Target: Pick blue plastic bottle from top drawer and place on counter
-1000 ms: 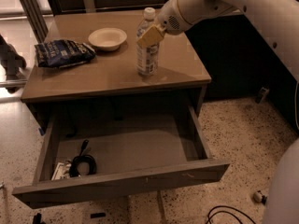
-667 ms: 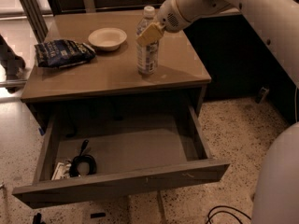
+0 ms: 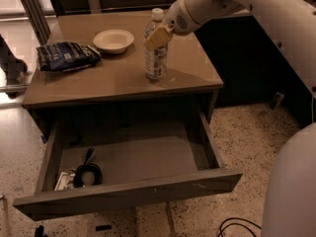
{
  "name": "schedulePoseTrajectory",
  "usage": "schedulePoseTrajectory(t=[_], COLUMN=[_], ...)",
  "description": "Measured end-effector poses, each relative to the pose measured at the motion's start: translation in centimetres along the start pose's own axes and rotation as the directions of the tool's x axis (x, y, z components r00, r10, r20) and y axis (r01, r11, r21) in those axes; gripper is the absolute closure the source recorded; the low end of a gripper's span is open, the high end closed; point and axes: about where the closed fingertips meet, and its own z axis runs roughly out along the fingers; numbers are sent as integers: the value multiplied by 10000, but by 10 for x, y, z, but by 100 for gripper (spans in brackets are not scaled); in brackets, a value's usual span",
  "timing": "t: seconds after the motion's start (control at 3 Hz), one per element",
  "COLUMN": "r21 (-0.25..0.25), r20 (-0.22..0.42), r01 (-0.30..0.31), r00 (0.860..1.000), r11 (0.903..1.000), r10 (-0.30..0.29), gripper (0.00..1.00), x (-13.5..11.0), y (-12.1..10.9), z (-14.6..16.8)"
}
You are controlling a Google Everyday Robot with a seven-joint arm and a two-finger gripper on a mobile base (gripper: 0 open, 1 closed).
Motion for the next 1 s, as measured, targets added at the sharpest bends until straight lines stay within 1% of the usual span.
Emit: schedulePoseTrajectory(t=[0.33, 0.67, 1.0], r21=[-63, -64, -65], r20=[157, 157, 157], r01=[-98, -98, -98], r00=[9998, 9998, 9998], r11=[9999, 9999, 9999], r10=[99, 99, 99], gripper=[100, 81, 58], x=[7, 7, 7], y=[5, 5, 5], z=[9, 9, 9])
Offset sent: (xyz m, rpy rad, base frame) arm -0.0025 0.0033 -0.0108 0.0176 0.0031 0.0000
